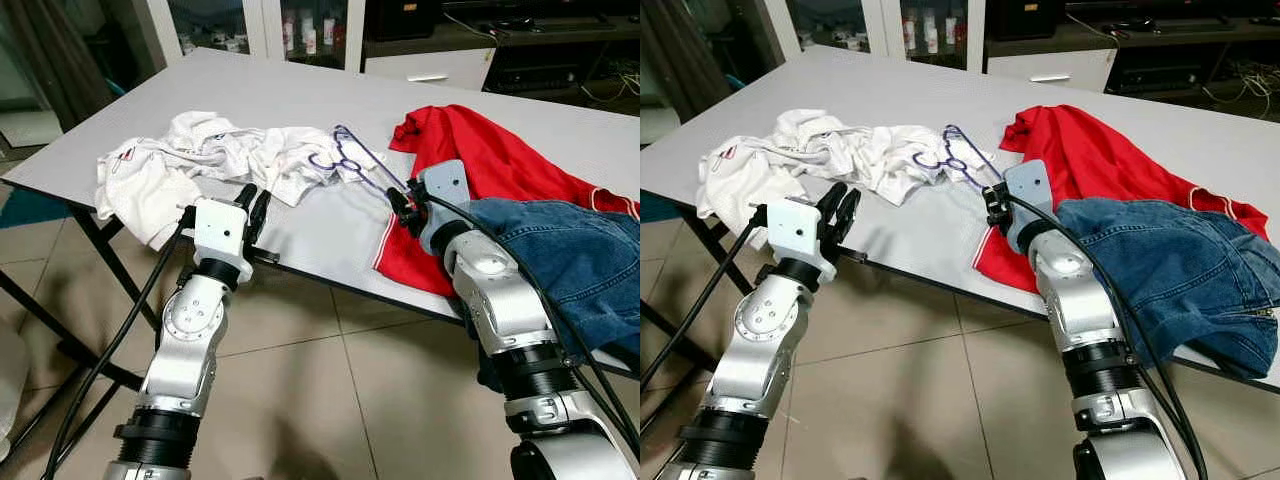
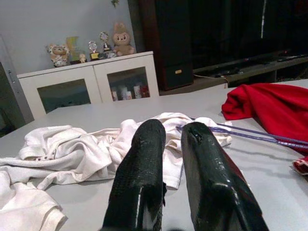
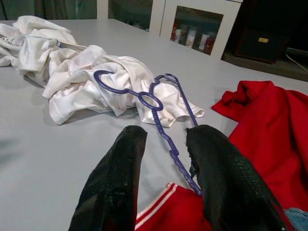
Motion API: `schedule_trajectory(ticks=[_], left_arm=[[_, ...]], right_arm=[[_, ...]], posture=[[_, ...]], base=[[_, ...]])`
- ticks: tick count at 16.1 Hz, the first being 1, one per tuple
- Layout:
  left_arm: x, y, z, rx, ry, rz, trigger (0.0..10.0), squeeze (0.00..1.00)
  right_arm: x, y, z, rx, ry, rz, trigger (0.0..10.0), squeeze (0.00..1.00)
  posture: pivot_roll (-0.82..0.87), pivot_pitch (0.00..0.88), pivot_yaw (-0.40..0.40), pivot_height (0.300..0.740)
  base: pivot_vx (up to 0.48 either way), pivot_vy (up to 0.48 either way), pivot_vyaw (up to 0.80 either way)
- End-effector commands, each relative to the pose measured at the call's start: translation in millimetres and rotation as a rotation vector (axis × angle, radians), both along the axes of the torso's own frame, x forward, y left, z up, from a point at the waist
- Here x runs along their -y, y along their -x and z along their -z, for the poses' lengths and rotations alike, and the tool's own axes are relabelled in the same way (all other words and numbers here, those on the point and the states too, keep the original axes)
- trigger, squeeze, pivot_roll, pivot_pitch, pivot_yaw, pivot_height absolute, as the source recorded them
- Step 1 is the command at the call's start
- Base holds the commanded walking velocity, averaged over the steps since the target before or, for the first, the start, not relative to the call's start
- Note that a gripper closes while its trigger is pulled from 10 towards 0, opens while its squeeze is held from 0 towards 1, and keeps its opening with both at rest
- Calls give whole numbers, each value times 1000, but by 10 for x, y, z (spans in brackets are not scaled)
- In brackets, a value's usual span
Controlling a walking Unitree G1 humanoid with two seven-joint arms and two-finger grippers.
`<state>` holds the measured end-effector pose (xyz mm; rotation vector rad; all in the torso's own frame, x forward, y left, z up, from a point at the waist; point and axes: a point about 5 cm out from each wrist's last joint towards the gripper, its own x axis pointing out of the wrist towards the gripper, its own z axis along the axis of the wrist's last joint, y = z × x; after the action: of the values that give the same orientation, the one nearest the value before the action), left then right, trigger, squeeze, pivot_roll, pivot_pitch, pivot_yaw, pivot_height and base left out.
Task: Hang hanger
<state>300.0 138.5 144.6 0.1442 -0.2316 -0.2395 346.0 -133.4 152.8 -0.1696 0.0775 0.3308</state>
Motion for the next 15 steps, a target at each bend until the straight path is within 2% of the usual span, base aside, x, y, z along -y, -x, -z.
schedule_trajectory(ticks=[1, 15], left_arm=[[9, -22, -32, 8, 0, 1, 10000, 0], [-6, -3, -16, 3, -5, 4, 10000, 0]], right_arm=[[13, -19, -17, 1, 3, -1, 10000, 0], [-10, -1, 3, -3, -3, 0, 10000, 0]], posture=[[-87, 0, 52, 740], [-82, 0, 60, 740]], base=[[364, 0, 0], [398, 0, 0]])
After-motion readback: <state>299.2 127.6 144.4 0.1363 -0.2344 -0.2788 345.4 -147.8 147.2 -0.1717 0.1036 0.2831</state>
